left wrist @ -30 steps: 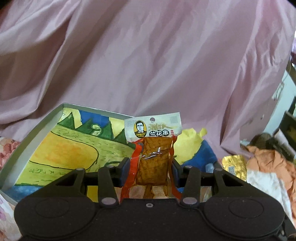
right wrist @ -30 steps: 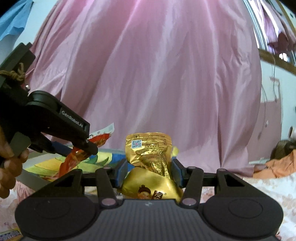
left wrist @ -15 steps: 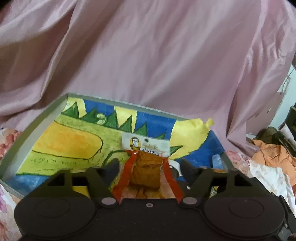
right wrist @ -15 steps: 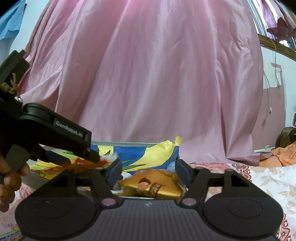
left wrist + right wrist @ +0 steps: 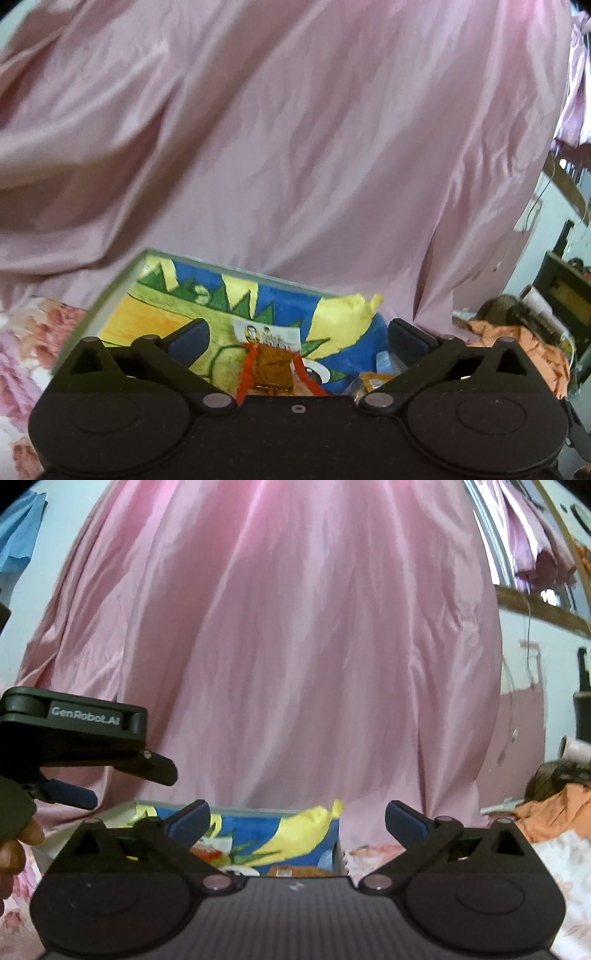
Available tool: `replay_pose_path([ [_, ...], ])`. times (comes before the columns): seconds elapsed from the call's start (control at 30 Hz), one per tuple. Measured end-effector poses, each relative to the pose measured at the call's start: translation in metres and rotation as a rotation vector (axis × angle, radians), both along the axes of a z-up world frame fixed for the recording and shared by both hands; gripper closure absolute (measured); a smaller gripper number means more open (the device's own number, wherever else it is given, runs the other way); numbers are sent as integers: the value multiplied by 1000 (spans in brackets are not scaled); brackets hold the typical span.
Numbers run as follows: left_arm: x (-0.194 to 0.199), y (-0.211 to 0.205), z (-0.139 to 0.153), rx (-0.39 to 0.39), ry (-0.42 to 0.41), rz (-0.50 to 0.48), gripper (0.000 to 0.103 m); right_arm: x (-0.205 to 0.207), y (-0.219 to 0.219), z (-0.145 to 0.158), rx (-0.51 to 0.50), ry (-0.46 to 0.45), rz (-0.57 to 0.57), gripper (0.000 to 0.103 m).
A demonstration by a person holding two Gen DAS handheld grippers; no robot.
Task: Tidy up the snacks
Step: 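Carry the tofu pack and gold pouch into the tray and open both tools, then withdraw both tools from the tray toward the remaining snacks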
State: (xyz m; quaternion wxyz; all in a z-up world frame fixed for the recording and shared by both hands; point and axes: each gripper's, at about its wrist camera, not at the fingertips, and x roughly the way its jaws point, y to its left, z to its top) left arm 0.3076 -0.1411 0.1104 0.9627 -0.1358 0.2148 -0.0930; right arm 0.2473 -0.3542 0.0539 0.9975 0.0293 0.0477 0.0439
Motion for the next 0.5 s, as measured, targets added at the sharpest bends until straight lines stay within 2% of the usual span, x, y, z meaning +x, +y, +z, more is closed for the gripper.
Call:
replay_pose_path([
  [0.2,-43,25,18,-10,-57,50,1,-38,8,30,47,-41,-18,0],
  [0.3,-65,37,24,-23,-64,71,1,-60,12,41,90,-59,-14,0],
  [0.5,-109,63,26,-20,-64,102,1,-96,26,51,97,-81,-3,0],
])
